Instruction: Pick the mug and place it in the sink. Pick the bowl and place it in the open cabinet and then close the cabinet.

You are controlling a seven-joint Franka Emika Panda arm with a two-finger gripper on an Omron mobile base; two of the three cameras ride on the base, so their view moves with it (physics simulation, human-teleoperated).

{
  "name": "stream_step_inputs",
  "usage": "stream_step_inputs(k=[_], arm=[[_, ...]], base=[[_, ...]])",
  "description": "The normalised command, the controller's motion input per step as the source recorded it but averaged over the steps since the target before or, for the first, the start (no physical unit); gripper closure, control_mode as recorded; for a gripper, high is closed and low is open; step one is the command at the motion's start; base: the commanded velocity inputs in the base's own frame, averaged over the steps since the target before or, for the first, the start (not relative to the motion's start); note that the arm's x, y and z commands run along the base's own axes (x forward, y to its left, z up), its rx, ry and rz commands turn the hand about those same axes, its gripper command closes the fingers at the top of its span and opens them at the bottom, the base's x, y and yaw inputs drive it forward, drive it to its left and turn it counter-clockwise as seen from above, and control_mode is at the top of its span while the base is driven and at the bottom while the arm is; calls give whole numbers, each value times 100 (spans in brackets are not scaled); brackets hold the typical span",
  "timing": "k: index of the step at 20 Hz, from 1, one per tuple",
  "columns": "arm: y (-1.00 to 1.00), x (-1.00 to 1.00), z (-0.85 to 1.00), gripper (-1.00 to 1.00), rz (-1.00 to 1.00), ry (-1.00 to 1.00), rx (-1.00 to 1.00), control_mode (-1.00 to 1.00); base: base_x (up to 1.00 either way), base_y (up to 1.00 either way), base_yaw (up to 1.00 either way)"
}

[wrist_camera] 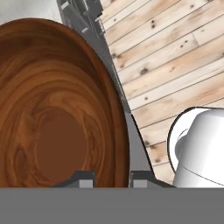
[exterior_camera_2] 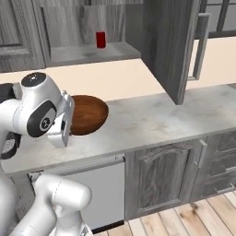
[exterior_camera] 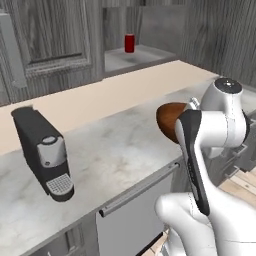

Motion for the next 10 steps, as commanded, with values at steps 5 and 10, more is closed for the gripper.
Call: stream_step_inputs(k=[5,10], arm=[[0,0,0,100,0,0,0,100],[0,0,0,100,0,0,0,100]], base=[[35,-33,1],[6,-47,3]])
